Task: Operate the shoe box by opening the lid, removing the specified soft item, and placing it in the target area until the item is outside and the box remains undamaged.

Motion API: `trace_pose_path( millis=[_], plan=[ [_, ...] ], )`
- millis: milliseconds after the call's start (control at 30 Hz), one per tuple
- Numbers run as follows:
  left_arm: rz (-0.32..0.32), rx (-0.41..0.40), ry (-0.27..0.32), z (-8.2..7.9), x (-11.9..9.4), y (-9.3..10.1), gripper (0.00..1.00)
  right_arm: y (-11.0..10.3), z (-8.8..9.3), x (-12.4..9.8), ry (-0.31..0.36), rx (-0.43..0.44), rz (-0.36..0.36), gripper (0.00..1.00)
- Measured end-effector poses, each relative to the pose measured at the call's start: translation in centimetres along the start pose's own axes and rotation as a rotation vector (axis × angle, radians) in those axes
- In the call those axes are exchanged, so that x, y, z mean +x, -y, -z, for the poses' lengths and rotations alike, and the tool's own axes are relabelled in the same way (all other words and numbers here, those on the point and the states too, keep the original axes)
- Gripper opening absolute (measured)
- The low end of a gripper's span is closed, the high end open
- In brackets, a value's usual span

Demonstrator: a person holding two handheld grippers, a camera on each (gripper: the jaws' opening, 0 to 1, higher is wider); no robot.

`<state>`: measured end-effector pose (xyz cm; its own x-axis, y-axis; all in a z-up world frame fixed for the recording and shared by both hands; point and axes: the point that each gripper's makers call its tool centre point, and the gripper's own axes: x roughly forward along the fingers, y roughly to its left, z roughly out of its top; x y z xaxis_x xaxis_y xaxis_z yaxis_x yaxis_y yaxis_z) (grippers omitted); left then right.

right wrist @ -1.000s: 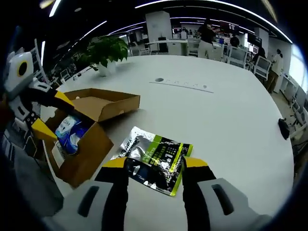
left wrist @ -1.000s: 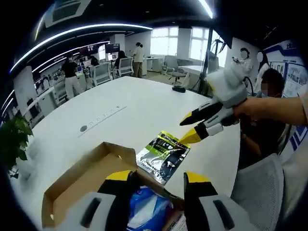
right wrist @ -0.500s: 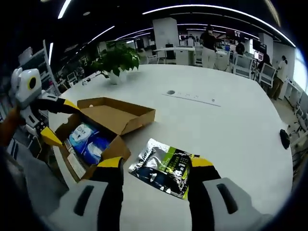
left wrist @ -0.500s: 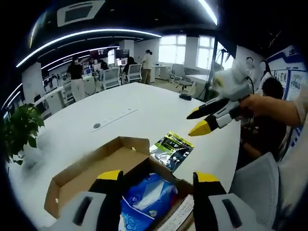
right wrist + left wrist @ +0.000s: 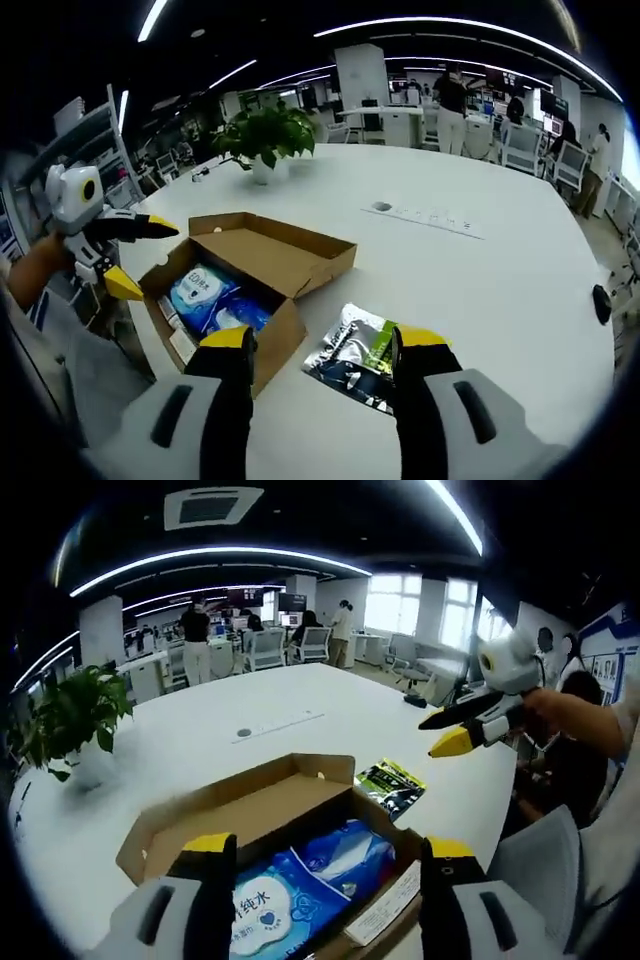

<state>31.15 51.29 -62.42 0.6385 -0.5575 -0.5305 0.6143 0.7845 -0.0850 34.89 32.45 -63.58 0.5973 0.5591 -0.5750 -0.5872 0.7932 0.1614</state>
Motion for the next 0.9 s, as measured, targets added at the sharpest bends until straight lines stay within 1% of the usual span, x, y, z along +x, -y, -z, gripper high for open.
trace_pose_path(
  millis=[67,133,233,333,367,433,500,600,767,900],
  plan=[
    [-0.005,0.004,0.003,0.3,-0.4,-0.4,0.79,-0.4,0.0,0.3,0.002,-0.003,-0.012,0.53],
    [-0.009,0.012,0.008,0.5,-0.8,-0.8,0.83,-0.7,0.1,0.6,0.001,-0.006,-0.020,0.53],
    [-0.020,0.007,0.001,1.3,-1.6,-1.7,0.87,-1.3,0.1,0.9,0.001,-0.007,-0.032,0.53],
    [-0.042,0.011,-0.002,1.8,-2.2,-2.5,0.88,-2.0,-0.1,1.2,0.004,-0.009,-0.047,0.53],
    [-0.057,0.025,0.001,1.9,-2.4,-2.8,0.90,-2.3,-0.1,1.4,0.005,-0.011,-0.053,0.53],
    [-0.067,0.046,-0.004,2.2,-2.7,-3.1,0.92,-2.6,-0.2,1.5,0.007,-0.013,-0.059,0.53],
    [-0.081,0.043,-0.011,2.7,-3.1,-3.7,0.92,-3.1,-0.4,1.7,0.010,-0.014,-0.070,0.53],
    [-0.082,0.025,-0.013,3.1,-3.4,-4.0,0.93,-3.7,-0.6,2.0,0.014,-0.015,-0.083,0.53],
    [-0.098,0.021,-0.017,3.7,-3.8,-4.7,0.94,-4.6,-0.7,2.6,0.016,-0.015,-0.102,0.53],
    [-0.105,0.014,-0.007,3.7,-4.3,-4.8,0.98,-5.3,-0.6,3.2,0.014,-0.014,-0.118,0.53]
  ],
)
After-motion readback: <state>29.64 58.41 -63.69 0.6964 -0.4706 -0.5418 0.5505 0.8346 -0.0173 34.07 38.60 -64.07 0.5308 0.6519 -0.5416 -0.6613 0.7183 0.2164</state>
